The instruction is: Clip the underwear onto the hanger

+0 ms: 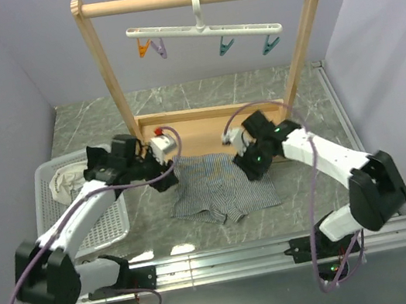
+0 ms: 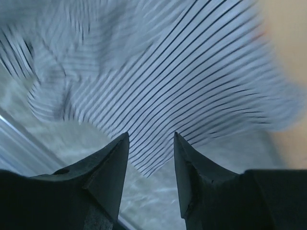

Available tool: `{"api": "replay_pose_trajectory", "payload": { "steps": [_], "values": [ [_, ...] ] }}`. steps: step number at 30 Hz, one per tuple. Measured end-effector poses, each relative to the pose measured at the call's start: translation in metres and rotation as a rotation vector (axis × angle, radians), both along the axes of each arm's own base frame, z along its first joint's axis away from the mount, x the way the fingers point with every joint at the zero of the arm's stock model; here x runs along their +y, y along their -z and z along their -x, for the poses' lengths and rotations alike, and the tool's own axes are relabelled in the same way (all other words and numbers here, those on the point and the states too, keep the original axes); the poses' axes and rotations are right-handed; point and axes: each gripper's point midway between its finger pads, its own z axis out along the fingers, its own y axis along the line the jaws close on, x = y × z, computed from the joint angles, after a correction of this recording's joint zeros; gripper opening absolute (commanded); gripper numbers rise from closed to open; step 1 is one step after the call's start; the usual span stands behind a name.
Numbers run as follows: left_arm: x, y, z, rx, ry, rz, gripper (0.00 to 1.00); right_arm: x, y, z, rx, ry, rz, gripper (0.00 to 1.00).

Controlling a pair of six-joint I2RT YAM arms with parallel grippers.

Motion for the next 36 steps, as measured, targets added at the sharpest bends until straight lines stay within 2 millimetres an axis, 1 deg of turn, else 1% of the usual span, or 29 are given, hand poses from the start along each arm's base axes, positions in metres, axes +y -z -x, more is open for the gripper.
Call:
{"api": "replay_pose_trajectory", "payload": {
  "steps": [1, 2, 3, 5, 10, 14, 15, 17, 20, 23, 30, 36],
  "values": [
    [0.0, 0.022, 0.005, 0.049, 0.013, -0.047, 0.64, -0.003, 0.019, 0.013, 0.056, -0.021, 0.045, 0.49],
    [0.0, 0.039, 0.01, 0.085, 0.025, -0.087, 0.64, -0.007, 0.031, 0.024, 0.096, -0.038, 0.083, 0.49],
    [0.0, 0.053, 0.013, 0.112, 0.036, -0.123, 0.63, -0.009, 0.041, 0.031, 0.126, -0.052, 0.117, 0.49],
    [-0.001, 0.072, 0.016, 0.136, 0.06, -0.186, 0.61, -0.013, 0.053, 0.035, 0.148, -0.065, 0.167, 0.49],
    [-0.003, 0.108, 0.021, 0.162, 0.112, -0.308, 0.59, -0.017, 0.072, 0.033, 0.153, -0.091, 0.247, 0.47],
    [0.0, 0.128, 0.025, 0.184, 0.14, -0.381, 0.55, -0.023, 0.089, 0.045, 0.186, -0.124, 0.302, 0.47],
    [0.001, 0.132, 0.026, 0.185, 0.149, -0.398, 0.54, -0.025, 0.09, 0.047, 0.189, -0.132, 0.314, 0.47],
    [0.003, 0.136, 0.029, 0.186, 0.164, -0.423, 0.52, -0.024, 0.09, 0.048, 0.185, -0.144, 0.319, 0.47],
    [0.005, 0.136, 0.031, 0.178, 0.184, -0.443, 0.51, -0.024, 0.091, 0.049, 0.18, -0.158, 0.326, 0.47],
    [0.01, 0.136, 0.039, 0.18, 0.206, -0.459, 0.5, -0.023, 0.091, 0.054, 0.177, -0.192, 0.336, 0.46],
    [0.03, 0.135, 0.072, 0.221, 0.245, -0.498, 0.5, -0.021, 0.091, 0.076, 0.198, -0.292, 0.36, 0.45],
    [0.035, 0.13, 0.091, 0.235, 0.274, -0.508, 0.5, -0.022, 0.09, 0.098, 0.249, -0.359, 0.37, 0.45]
  ]
}}
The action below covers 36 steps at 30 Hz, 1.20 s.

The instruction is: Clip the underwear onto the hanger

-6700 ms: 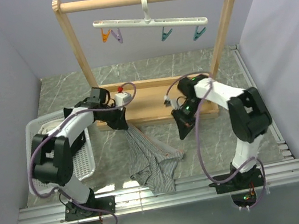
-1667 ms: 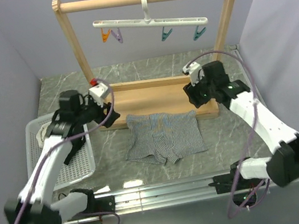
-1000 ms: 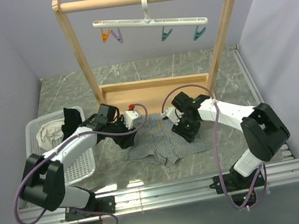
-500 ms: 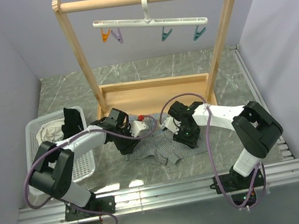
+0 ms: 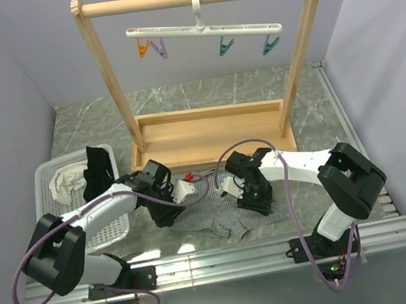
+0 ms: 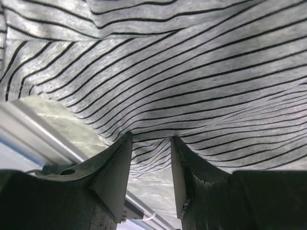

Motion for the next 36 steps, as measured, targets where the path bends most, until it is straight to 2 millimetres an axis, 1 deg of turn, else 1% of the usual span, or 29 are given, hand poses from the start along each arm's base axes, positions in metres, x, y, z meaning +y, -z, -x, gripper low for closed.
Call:
{"api": "replay_pose_trajectory", "payload": {
  "steps": [5, 9, 12, 16, 17, 19, 20, 22, 26, 28, 30, 33, 36],
  "values": [
    [0.006, 0.003, 0.016, 0.027, 0.016, -0.016, 0.52, 0.0, -0.001, 0.009, 0.035, -0.012, 0.001, 0.48],
    [0.007, -0.002, 0.021, 0.032, 0.012, -0.005, 0.55, 0.001, -0.006, 0.012, 0.043, -0.012, -0.011, 0.5],
    [0.001, -0.017, 0.02, 0.001, 0.004, 0.052, 0.56, 0.009, -0.022, 0.008, 0.015, -0.009, -0.057, 0.5],
    [-0.012, -0.047, 0.013, -0.093, 0.005, 0.165, 0.54, 0.031, -0.052, -0.011, -0.089, 0.0, -0.172, 0.5],
    [-0.017, -0.054, 0.009, -0.115, 0.005, 0.193, 0.54, 0.034, -0.056, -0.014, -0.105, 0.006, -0.188, 0.49],
    [-0.024, -0.057, 0.003, -0.133, 0.005, 0.222, 0.51, 0.041, -0.061, -0.02, -0.13, 0.019, -0.212, 0.48],
    [-0.026, -0.055, 0.001, -0.131, 0.005, 0.223, 0.5, 0.044, -0.059, -0.023, -0.132, 0.028, -0.213, 0.47],
    [-0.029, -0.043, -0.005, -0.11, -0.001, 0.203, 0.49, 0.045, -0.049, -0.027, -0.126, 0.041, -0.189, 0.47],
    [-0.028, -0.01, -0.014, -0.05, -0.017, 0.119, 0.49, 0.042, -0.022, -0.032, -0.101, 0.057, -0.115, 0.47],
    [-0.026, 0.0, -0.014, -0.034, -0.018, 0.092, 0.49, 0.039, -0.014, -0.032, -0.095, 0.059, -0.094, 0.47],
    [-0.025, 0.005, -0.013, -0.023, -0.014, 0.074, 0.49, 0.036, -0.008, -0.03, -0.084, 0.058, -0.074, 0.47],
    [-0.026, 0.005, -0.012, -0.031, 0.011, 0.07, 0.49, 0.031, 0.0, -0.022, -0.066, 0.04, -0.051, 0.47],
    [-0.026, 0.004, -0.006, -0.036, 0.035, 0.073, 0.49, 0.032, 0.0, -0.015, -0.07, 0.006, -0.049, 0.47]
  ]
}}
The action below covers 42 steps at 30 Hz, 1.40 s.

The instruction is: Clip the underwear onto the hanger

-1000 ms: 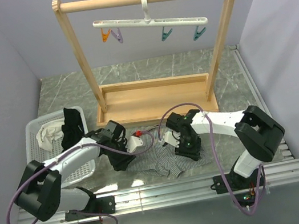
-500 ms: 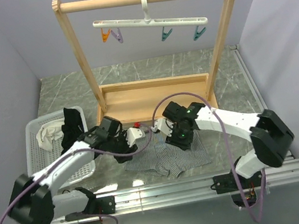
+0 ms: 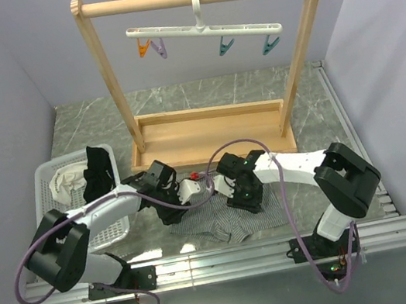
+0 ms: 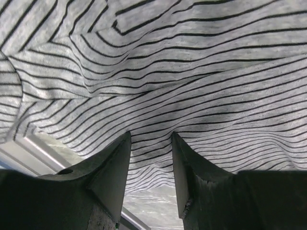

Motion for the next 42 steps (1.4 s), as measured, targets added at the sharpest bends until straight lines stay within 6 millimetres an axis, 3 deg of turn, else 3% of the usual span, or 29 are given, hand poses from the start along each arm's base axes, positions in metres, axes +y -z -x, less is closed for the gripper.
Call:
{"api": "replay_pose_trajectory", "payload": {
  "steps": [7, 12, 16, 19, 23, 25, 28, 32, 36, 42],
  "values": [
    [0.01, -0.006, 0.026, 0.014, 0.032, 0.002, 0.54, 0.004, -0.002, 0.021, 0.003, -0.078, -0.008, 0.48],
    [0.007, -0.027, 0.027, -0.012, 0.0, 0.055, 0.63, 0.013, -0.022, 0.008, -0.055, -0.058, -0.058, 0.5],
    [-0.011, -0.084, 0.003, -0.107, -0.065, 0.195, 0.72, 0.035, -0.074, -0.03, -0.179, 0.017, -0.196, 0.51],
    [-0.028, -0.157, -0.031, -0.25, -0.142, 0.367, 0.75, 0.043, -0.122, -0.067, -0.284, 0.11, -0.31, 0.51],
    [-0.038, -0.259, -0.071, -0.476, -0.283, 0.601, 0.75, 0.03, -0.175, -0.113, -0.407, 0.243, -0.431, 0.57],
    [-0.038, -0.294, -0.085, -0.567, -0.352, 0.692, 0.75, 0.018, -0.194, -0.127, -0.465, 0.294, -0.467, 0.65],
    [-0.035, -0.336, -0.109, -0.676, -0.466, 0.79, 0.73, 0.015, -0.222, -0.131, -0.542, 0.306, -0.542, 0.72],
    [-0.032, -0.367, -0.141, -0.752, -0.583, 0.844, 0.67, 0.021, -0.278, -0.131, -0.679, 0.32, -0.707, 0.87],
    [-0.019, -0.4, -0.183, -0.821, -0.745, 0.9, 0.61, 0.029, -0.333, -0.137, -0.792, 0.365, -0.885, 0.88],
    [0.006, -0.436, -0.214, -0.924, -0.877, 0.961, 0.49, 0.037, -0.371, -0.15, -0.856, 0.463, -1.052, 0.93]
  ]
}}
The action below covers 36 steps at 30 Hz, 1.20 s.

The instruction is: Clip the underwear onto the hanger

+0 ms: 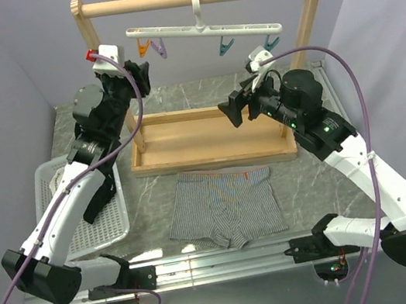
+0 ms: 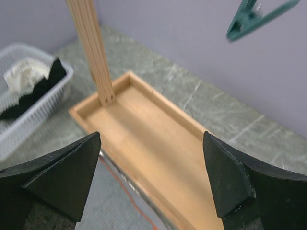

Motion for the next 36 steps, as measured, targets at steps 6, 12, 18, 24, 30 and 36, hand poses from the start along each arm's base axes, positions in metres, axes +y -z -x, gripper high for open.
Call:
{"api": "replay_pose_trajectory", "payload": {
  "steps": [6, 12, 18, 24, 30, 36],
  "values": [
    [0.003, -0.024, -0.012, -0.062, -0.037, 0.042, 0.43, 0.01, -0.013, -0.013, -0.071, 0.012, -0.139, 0.88],
    [0.0, -0.016, -0.034, -0.05, -0.064, 0.044, 0.4, 0.019, -0.01, -0.021, -0.106, 0.001, -0.218, 0.84],
    [-0.007, 0.0, -0.051, -0.017, -0.069, 0.028, 0.38, 0.03, -0.017, -0.02, -0.188, -0.05, -0.293, 0.84],
    [-0.006, -0.001, -0.06, -0.02, -0.087, 0.044, 0.35, 0.051, 0.001, -0.013, -0.227, -0.108, -0.299, 0.83],
    [-0.002, -0.005, -0.061, -0.028, -0.098, 0.063, 0.33, 0.065, 0.022, -0.006, -0.263, -0.128, -0.281, 0.81],
    [0.002, -0.011, -0.064, -0.042, -0.109, 0.069, 0.31, 0.069, 0.025, -0.003, -0.289, -0.131, -0.282, 0.81]
  ]
}}
